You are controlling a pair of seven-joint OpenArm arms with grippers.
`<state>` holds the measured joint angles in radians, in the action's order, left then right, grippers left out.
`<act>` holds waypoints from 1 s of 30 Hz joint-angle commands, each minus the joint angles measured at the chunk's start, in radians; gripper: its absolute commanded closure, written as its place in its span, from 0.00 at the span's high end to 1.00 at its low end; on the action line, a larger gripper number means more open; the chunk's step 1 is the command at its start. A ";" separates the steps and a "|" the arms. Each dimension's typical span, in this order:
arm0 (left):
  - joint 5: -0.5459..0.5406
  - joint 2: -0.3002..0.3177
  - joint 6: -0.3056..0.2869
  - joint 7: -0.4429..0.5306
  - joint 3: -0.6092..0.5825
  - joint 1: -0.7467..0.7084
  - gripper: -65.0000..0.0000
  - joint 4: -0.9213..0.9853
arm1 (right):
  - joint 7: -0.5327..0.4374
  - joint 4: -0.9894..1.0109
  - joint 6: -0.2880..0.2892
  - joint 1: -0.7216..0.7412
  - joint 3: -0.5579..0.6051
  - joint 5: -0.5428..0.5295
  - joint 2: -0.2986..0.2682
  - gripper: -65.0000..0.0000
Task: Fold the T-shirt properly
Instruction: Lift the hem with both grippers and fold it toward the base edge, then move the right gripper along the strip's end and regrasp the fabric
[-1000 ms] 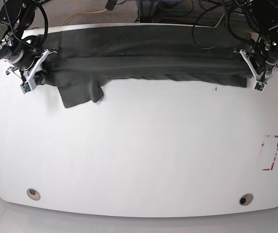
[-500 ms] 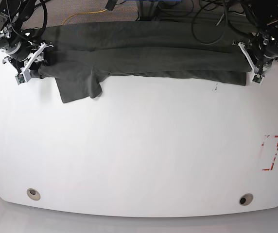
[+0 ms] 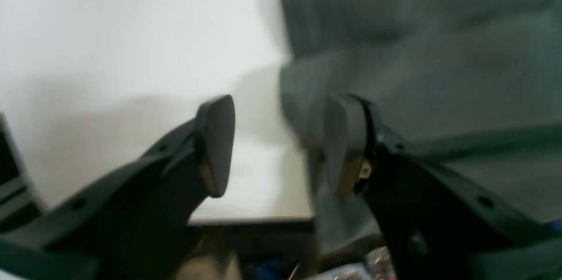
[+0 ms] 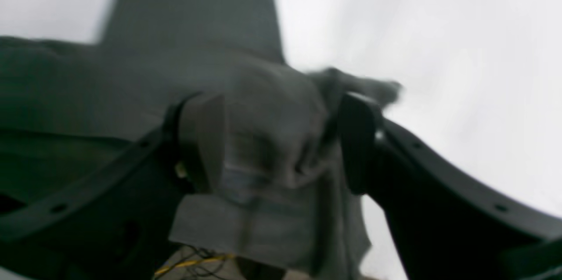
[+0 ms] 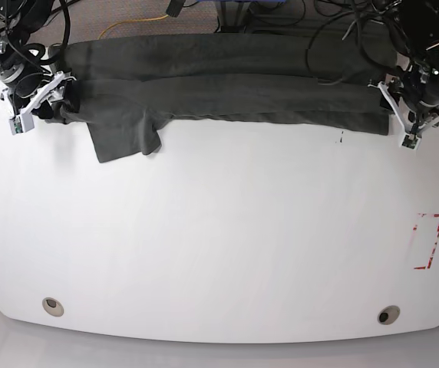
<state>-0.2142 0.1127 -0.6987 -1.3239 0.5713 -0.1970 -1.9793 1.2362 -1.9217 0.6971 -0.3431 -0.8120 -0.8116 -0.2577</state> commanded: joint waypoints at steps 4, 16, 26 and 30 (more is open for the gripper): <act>-0.133 0.012 0.001 -0.013 0.006 0.000 0.47 -0.008 | 0.040 0.014 0.001 0.022 0.041 -0.082 0.033 0.59; 0.046 -0.041 0.001 0.051 0.008 -0.002 0.47 0.168 | -0.016 0.222 0.001 0.062 0.112 0.082 0.087 0.25; 0.049 -0.028 0.001 0.117 0.008 0.052 0.47 0.298 | -0.106 0.436 0.001 0.197 0.118 0.249 0.044 0.25; 0.049 -0.028 0.001 0.119 0.020 0.092 0.47 0.338 | -0.112 0.474 0.001 0.281 0.113 0.295 0.034 0.25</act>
<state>-0.1936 0.0807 -0.6975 -1.1839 0.5819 -0.1101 -1.6569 1.1004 -1.4574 0.7113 -0.0879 -0.6941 -0.5915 -0.2081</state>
